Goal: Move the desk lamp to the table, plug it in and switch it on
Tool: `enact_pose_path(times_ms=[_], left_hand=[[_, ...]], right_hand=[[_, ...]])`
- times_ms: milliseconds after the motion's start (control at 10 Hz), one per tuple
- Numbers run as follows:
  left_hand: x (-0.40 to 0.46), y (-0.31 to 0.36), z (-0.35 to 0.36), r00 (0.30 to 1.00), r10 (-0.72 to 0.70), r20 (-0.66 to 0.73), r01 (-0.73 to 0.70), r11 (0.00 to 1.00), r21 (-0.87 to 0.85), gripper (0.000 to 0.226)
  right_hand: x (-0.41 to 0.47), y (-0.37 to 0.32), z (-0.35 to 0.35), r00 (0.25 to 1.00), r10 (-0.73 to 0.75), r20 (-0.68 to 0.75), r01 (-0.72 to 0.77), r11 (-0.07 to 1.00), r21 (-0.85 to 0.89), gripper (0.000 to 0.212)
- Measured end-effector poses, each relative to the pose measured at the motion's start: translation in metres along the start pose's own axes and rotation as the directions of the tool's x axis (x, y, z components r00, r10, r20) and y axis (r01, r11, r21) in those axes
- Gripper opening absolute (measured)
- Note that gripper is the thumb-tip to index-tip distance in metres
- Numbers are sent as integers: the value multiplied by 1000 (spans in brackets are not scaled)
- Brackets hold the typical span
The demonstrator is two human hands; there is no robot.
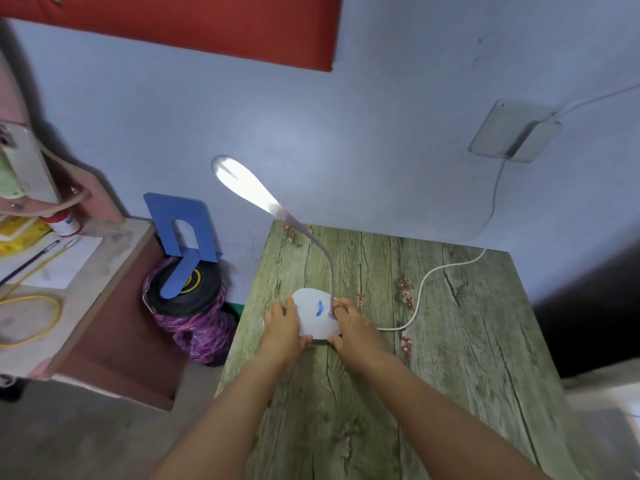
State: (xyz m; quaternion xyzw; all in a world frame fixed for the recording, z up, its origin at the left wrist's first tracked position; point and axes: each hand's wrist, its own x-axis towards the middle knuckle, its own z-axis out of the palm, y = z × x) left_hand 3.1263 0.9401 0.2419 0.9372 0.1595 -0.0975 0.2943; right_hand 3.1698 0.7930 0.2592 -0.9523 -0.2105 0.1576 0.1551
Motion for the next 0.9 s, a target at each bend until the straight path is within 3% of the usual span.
enact_pose_path(times_ms=[500,700,900], left_hand=[[1,4,-4,999,-27,42,23,995,99,74],[2,5,-9,992,-39,120,34,998,45,75],[-4,9,-17,998,-10,55,6,997,82,59]], right_hand=[[0,1,-1,999,-33,-9,33,998,45,55],[1,0,-3,999,-35,22,34,998,50,61],[1,6,-6,996,-69,59,63,993,102,61]])
